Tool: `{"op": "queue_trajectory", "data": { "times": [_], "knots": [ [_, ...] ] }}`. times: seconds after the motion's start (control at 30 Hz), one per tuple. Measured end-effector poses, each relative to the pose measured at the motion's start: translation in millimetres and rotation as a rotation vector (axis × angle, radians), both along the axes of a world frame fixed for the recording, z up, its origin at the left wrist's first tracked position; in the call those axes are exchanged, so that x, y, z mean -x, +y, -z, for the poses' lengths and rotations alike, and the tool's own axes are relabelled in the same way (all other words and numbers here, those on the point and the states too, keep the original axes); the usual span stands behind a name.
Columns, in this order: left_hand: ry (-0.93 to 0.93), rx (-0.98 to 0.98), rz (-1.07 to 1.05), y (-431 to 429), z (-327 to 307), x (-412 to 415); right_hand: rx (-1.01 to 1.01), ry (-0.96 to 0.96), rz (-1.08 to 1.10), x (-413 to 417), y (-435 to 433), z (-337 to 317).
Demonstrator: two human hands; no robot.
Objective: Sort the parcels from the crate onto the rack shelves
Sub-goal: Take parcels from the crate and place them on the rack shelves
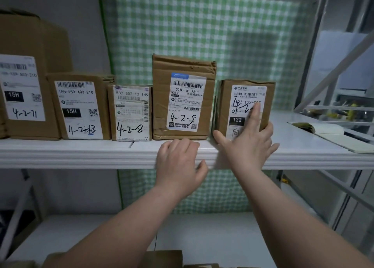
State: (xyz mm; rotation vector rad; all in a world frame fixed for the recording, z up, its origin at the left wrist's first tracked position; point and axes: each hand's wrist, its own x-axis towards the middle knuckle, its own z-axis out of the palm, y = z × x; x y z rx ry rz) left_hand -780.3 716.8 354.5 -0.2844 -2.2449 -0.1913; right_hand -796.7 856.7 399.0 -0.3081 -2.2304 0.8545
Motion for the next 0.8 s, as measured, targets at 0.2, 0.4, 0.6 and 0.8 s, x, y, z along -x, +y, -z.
{"op": "queue_trajectory", "data": {
  "times": [0.2, 0.4, 0.6, 0.8],
  "knots": [
    [-0.003, -0.004, -0.016, 3.1, 2.0, -0.7, -0.016, -0.041, 0.005, 5.0, 0.6, -7.3],
    [0.049, -0.011, -0.021, 3.2, 2.3, 2.0, -0.038, 0.003, -0.02, 4.4, -4.9, -1.9],
    [0.048, -0.016, -0.029, 5.5, 3.2, 1.9, -0.021, 0.054, -0.033, 4.6, -4.7, 5.9],
    [0.048, -0.022, -0.03, 4.6, 4.3, 2.2, -0.045, 0.017, -0.013, 11.9, -5.3, 3.8]
  ]
}}
